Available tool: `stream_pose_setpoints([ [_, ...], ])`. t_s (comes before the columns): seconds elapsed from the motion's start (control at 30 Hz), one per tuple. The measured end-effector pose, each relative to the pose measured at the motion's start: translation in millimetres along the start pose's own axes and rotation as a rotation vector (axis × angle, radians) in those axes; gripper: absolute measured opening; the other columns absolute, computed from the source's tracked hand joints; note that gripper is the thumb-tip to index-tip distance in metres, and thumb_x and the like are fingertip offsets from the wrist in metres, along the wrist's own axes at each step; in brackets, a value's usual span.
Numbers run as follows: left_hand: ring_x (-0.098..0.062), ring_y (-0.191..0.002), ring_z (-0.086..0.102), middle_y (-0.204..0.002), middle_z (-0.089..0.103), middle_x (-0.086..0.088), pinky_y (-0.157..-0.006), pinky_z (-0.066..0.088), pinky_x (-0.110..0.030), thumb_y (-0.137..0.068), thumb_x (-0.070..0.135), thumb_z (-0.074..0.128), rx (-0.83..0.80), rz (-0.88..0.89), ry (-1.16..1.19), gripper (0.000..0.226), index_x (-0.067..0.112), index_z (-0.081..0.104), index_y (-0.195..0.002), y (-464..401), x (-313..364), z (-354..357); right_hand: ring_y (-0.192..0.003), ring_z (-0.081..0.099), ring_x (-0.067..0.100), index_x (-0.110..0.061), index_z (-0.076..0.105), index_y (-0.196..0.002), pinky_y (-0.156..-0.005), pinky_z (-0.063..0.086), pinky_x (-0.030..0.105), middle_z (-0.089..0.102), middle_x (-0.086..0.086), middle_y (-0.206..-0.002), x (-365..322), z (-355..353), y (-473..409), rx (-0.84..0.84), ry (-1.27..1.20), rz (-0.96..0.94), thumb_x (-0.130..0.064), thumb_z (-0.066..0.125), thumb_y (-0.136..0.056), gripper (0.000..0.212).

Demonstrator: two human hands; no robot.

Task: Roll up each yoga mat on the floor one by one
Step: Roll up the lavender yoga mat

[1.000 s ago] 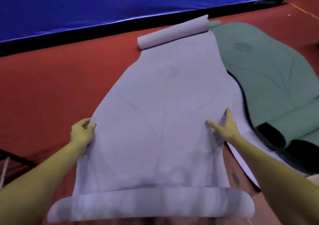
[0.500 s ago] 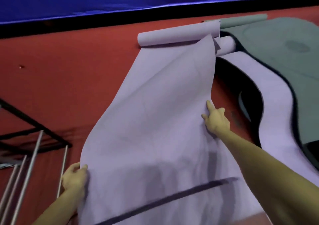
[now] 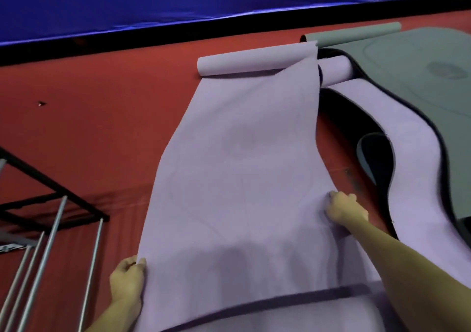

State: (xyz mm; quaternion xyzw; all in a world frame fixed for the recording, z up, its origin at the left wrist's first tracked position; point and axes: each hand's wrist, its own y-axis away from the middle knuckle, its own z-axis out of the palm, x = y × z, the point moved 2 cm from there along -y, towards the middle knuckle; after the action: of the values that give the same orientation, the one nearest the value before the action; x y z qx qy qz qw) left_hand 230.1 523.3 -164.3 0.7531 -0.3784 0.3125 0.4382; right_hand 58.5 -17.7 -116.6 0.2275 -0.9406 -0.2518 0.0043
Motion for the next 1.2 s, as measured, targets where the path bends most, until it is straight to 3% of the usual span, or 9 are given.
stream_pose_setpoints([
  [0.2, -0.032, -0.097, 0.061, -0.106, 0.068, -0.024, -0.099, 0.049, -0.047, -0.094, 0.002, 0.07, 0.218, -0.111, 0.03, 0.012, -0.001, 0.07, -0.105, 4, -14, -34, -0.092, 0.061, 0.043, -0.032, 0.036, -0.152, -0.086, 0.05, 0.048, 0.037, 0.013, -0.125, -60, 2, 7, 0.081, -0.055, -0.244, -0.029, 0.041, -0.105, 0.048],
  [0.37, -0.035, -0.096, 0.067, -0.102, 0.073, -0.021, -0.099, 0.054, -0.05, -0.089, 0.004, 0.075, 0.141, -0.14, 0.002, 0.008, 0.006, 0.073, -0.096, 2, -22, -26, -0.076, 0.052, 0.036, -0.032, 0.039, -0.148, -0.077, 0.043, 0.043, 0.037, 0.016, -0.122, -45, 6, -2, 0.144, -0.031, -0.233, -0.037, 0.039, -0.108, 0.041],
  [0.57, -0.04, -0.091, 0.065, -0.097, 0.073, -0.017, -0.088, 0.054, -0.046, -0.09, 0.011, 0.073, 0.025, 0.042, -0.308, 0.01, 0.018, 0.07, -0.083, -18, 6, -10, -0.126, 0.052, 0.042, -0.04, 0.038, -0.156, -0.111, 0.042, 0.049, 0.051, 0.018, -0.147, 17, 36, -30, -0.038, -0.019, -0.093, -0.044, 0.044, -0.102, 0.055],
  [0.7, -0.046, -0.102, 0.064, -0.113, 0.07, -0.024, -0.09, 0.05, -0.046, -0.093, 0.017, 0.073, -0.112, 0.126, -0.634, 0.017, 0.009, 0.065, -0.105, -23, 16, -16, -0.119, 0.046, 0.042, -0.037, 0.034, -0.155, -0.104, 0.043, 0.049, 0.036, 0.016, -0.135, 11, 27, 29, 0.039, 0.075, -0.062, -0.053, 0.055, -0.098, 0.063],
  [0.83, -0.045, -0.119, 0.056, -0.133, 0.053, -0.017, -0.091, 0.049, -0.05, -0.087, 0.04, 0.078, -0.161, 0.428, -0.972, 0.056, 0.02, 0.053, -0.133, 19, 38, -24, -0.129, 0.051, 0.027, -0.032, 0.047, -0.151, -0.103, 0.048, 0.043, 0.05, -0.001, -0.145, 2, 3, 134, 0.076, 0.019, -0.534, -0.069, 0.055, -0.095, 0.068],
  [0.97, -0.007, -0.092, 0.071, -0.097, 0.074, 0.015, -0.083, 0.057, -0.034, -0.076, 0.077, 0.073, -0.746, 0.589, -0.887, 0.047, 0.036, 0.073, -0.099, 77, 58, -31, -0.131, 0.051, 0.007, -0.048, 0.032, -0.156, -0.108, 0.043, 0.035, 0.054, -0.023, -0.144, 4, 27, 228, -0.367, 0.277, -0.868, -0.095, 0.048, -0.077, 0.093],
  [1.07, 0.007, -0.112, 0.064, -0.121, 0.069, 0.027, -0.102, 0.051, -0.029, -0.06, 0.095, 0.07, -1.061, 0.526, -1.135, 0.083, 0.052, 0.06, -0.13, 126, 54, -40, -0.139, 0.048, 0.023, -0.04, 0.012, -0.164, -0.11, 0.041, 0.046, 0.046, -0.009, -0.156, 24, 46, 246, -0.435, 0.5, -0.8, -0.089, 0.066, -0.063, 0.124],
  [1.13, 0.006, -0.122, 0.058, -0.134, 0.061, 0.028, -0.109, 0.046, -0.03, -0.053, 0.095, 0.074, -1.146, 0.534, -1.321, 0.101, 0.055, 0.048, -0.142, 151, 55, -49, -0.123, 0.055, 0.032, -0.036, 0.032, -0.156, -0.097, 0.046, 0.048, 0.055, 0.0, -0.139, 33, 51, 257, -0.356, 0.65, -0.81, -0.082, 0.072, -0.055, 0.117],
  [1.2, -0.006, -0.112, 0.063, -0.121, 0.067, 0.024, -0.099, 0.049, -0.034, -0.054, 0.091, 0.074, -1.116, 0.665, -1.438, 0.088, 0.046, 0.056, -0.127, 171, 63, -54, -0.09, 0.06, 0.031, -0.029, 0.059, -0.117, -0.071, 0.049, 0.043, 0.062, 0.002, -0.102, 35, 46, 269, -0.106, 0.693, -0.897, -0.074, 0.077, -0.045, 0.086],
])
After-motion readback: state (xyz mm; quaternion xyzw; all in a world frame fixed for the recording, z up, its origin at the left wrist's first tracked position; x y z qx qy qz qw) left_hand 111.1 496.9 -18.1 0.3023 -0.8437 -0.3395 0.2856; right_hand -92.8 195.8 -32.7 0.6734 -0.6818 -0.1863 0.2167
